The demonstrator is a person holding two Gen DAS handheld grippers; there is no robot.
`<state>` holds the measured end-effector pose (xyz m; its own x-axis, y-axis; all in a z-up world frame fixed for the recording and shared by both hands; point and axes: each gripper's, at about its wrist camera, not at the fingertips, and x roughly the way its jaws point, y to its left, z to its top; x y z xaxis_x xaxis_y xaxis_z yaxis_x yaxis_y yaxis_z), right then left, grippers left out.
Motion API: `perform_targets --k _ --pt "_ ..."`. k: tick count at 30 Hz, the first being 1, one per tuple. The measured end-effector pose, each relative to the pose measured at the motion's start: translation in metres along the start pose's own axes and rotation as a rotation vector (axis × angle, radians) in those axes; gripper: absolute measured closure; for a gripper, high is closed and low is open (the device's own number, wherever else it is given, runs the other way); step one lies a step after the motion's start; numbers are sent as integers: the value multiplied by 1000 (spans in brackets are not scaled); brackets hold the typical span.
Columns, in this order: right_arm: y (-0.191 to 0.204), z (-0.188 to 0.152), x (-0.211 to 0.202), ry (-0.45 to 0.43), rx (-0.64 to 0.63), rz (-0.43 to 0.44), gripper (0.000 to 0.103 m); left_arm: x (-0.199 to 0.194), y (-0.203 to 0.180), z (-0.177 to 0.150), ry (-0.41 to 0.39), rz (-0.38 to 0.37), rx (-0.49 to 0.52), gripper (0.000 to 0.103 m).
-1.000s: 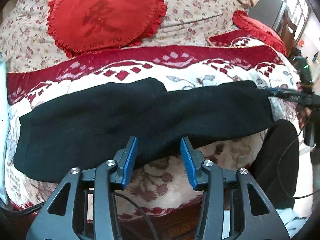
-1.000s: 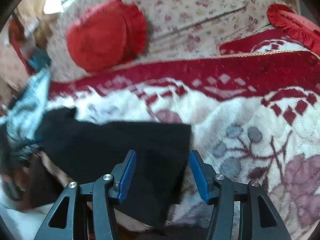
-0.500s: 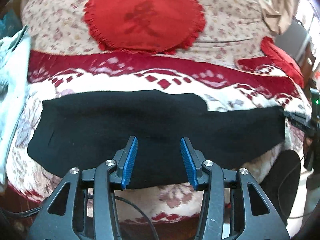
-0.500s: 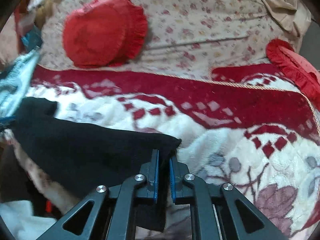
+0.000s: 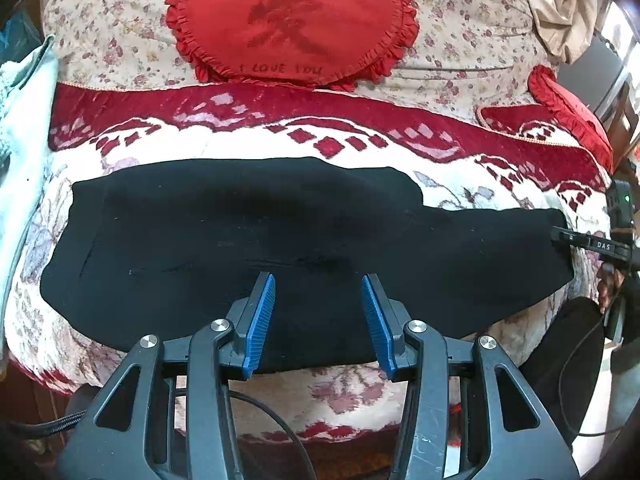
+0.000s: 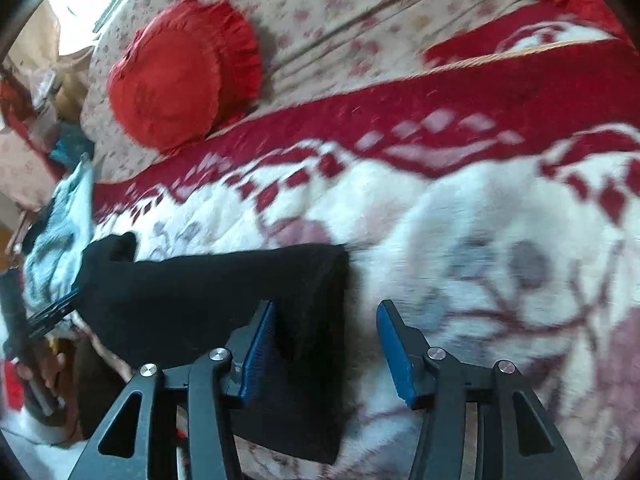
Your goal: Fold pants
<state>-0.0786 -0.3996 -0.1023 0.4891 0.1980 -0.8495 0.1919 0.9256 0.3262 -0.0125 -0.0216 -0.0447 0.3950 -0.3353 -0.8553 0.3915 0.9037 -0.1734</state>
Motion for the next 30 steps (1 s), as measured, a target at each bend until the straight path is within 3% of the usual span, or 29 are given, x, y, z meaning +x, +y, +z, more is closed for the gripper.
perform_targets --k 2,4,7,11,14,16,19,21,24,26,28,30 --pt "7 4 6 1 -13 2 58 1 -1 1 1 -2 -5 59" --pt "19 7 6 -20 -46 5 85 1 0 3 1 -4 -21 59" --pt "46 8 -15 -92 -138 -55 87 -6 4 5 -12 -2 -40 59" --pt "69 2 -71 -209 -197 -121 87 -19 19 9 -50 35 -45 59" --pt "68 -2 -87 -219 -187 -230 88 -25 42 9 -75 72 -105 59" --pt "54 -3 -75 -179 -154 -313 94 -23 59 6 -71 88 -165 59" --pt "35 -3 -54 -136 -97 -266 94 -19 76 1 -53 116 -216 59" --pt "37 -3 -51 -149 -81 -297 94 -21 85 -3 -58 140 -228 59" --pt "59 0 -59 -205 -116 -185 92 -24 98 -5 -69 170 -251 59" --pt "81 2 -53 -218 -153 -116 87 -23 109 -6 -66 190 -273 59" --pt "109 4 -41 -212 -189 -15 71 -21 117 -8 -64 206 -290 59" --pt "129 6 -27 -195 -217 52 70 -19 123 -10 -56 225 -305 59"
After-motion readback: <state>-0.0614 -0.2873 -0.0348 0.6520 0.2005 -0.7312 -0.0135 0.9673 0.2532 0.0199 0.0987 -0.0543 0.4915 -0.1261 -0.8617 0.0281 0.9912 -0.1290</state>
